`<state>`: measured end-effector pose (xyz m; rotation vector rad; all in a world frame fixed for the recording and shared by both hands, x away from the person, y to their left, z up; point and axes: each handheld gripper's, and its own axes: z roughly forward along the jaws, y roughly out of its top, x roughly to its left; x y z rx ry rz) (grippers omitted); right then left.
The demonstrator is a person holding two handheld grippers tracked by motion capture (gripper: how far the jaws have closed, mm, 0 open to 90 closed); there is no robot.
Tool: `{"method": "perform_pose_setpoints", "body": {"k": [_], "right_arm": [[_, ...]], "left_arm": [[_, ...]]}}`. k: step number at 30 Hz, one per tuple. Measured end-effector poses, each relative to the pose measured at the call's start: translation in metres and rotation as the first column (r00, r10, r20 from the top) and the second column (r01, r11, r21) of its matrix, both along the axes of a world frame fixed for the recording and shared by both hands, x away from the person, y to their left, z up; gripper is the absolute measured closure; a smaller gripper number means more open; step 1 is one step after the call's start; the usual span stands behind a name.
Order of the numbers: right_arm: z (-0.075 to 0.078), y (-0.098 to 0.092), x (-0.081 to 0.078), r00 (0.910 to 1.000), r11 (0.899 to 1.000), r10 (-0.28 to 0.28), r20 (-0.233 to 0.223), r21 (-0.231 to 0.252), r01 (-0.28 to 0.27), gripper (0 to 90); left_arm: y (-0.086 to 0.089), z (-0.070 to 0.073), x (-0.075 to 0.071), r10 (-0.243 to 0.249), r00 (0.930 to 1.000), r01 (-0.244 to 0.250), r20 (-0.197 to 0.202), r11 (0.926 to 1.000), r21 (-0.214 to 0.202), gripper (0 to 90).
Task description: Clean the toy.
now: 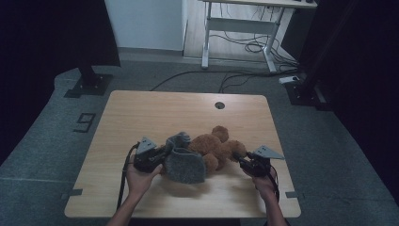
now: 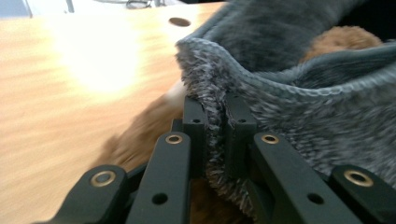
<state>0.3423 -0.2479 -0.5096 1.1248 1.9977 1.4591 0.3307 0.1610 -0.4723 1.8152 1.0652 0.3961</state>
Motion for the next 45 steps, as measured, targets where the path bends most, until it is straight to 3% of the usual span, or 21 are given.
{"method": "perform_pose_setpoints", "body": {"k": [6, 9, 14, 21, 26, 29, 35, 39, 45], "right_arm": [[-0.002, 0.001, 0.001, 1.0, 1.0, -0.001, -0.007, 0.003, 0.001, 66.2], [-0.003, 0.0, 0.001, 0.9999, 1.0, -0.004, -0.012, 0.003, 0.004, 66.2], [-0.006, -0.001, 0.001, 0.9994, 1.0, -0.001, -0.034, 0.014, 0.001, 66.3], [-0.014, 0.008, 0.003, 0.997, 0.999, 0.041, -0.065, -0.02, -0.043, 67.1], [-0.019, 0.012, 0.002, 0.9918, 0.994, 0.097, -0.083, -0.043, -0.101, 67.3], [-0.022, 0.015, 0.003, 0.991, 0.994, 0.1, -0.089, -0.046, -0.104, 67.2], [-0.024, 0.017, 0.011, 0.9942, 0.996, 0.068, -0.084, -0.045, -0.072, 67.1], [-0.025, 0.015, 0.015, 0.9973, 0.999, 0.022, -0.07, -0.044, -0.025, 66.6], [-0.025, 0.004, 0.014, 0.9985, 0.999, -0.037, -0.04, -0.018, 0.036, 63.5]], "left_arm": [[0.021, -0.017, 0.009, 0.059, 0.9962, -0.058, -0.064, 0.9982, 0.017, 81.6], [0.026, -0.027, 0.013, 0.088, 0.9916, -0.082, -0.096, 0.9949, 0.058, 81.7], [0.027, -0.044, 0.016, 0.093, 0.9815, -0.08, -0.167, 0.9935, 0.081, 81.8], [0.018, -0.043, 0.023, 0.11, 0.9761, -0.097, -0.187, 0.9924, 0.076, 82.5], [0.013, -0.043, 0.032, 0.128, 0.974, -0.121, -0.187, 0.9914, 0.05, 83.1], [0.011, -0.044, 0.04, 0.131, 0.9737, -0.126, -0.187, 0.9913, 0.038, 83.4], [0.006, -0.048, 0.061, 0.132, 0.9714, -0.134, -0.197, 0.991, 0.006, 83.8], [0.001, -0.046, 0.074, 0.128, 0.9726, -0.128, -0.194, 0.9917, 0.012, 83.6], [0.007, -0.043, 0.075, 0.111, 0.9764, -0.113, -0.185, 0.9936, 0.001, 83.2]]}}
